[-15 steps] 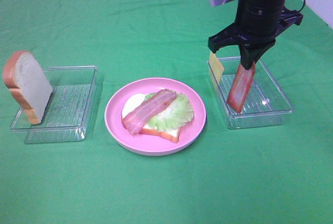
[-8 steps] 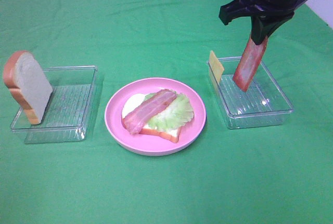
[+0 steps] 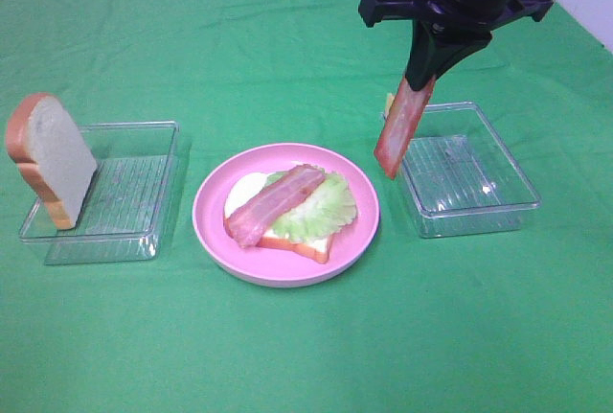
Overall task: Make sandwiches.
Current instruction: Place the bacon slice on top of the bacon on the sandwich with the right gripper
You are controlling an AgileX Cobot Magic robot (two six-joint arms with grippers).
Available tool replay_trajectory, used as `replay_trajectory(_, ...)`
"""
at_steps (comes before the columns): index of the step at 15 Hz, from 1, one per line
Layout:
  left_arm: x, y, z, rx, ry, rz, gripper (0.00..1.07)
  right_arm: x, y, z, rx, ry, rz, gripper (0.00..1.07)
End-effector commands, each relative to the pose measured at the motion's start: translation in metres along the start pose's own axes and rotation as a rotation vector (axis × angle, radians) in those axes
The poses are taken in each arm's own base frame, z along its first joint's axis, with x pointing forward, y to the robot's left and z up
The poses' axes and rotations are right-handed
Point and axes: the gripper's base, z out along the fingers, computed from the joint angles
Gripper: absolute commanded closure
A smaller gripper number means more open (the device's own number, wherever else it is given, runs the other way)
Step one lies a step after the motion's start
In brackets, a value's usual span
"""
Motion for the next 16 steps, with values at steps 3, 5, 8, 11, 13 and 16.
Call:
replay_trajectory(3,0.001,0.0,-0.001,-0.003,-0.014,0.001,0.17,0.001,0.049,0.006,-0.074,-0.051,-0.131,1.07)
replay_trajectory(5,0.001,0.0,-0.001,-0.003,-0.014,0.001,0.17,0.004,0.075,0.017,-0.102,-0.059,-0.184,1.07)
replay_trajectory(8,0.001,0.0,-0.001,-0.003,-0.014,0.001,0.17,0.009,0.107,0.038,-0.153,-0.047,-0.228,1.07)
replay_trajectory(11,0.001,0.0,-0.001,-0.003,-0.014,0.001,0.17,0.012,0.127,0.057,-0.17,-0.051,-0.27,1.07)
replay_trajectory(13,0.001,0.0,-0.001,-0.003,-0.014,0.001,0.17,0.013,0.135,0.066,-0.188,-0.056,-0.264,1.07)
replay_trajectory(16,0.001,0.0,-0.001,-0.003,-0.014,0.001,0.17,0.009,0.136,0.082,-0.195,-0.079,-0.255,1.07)
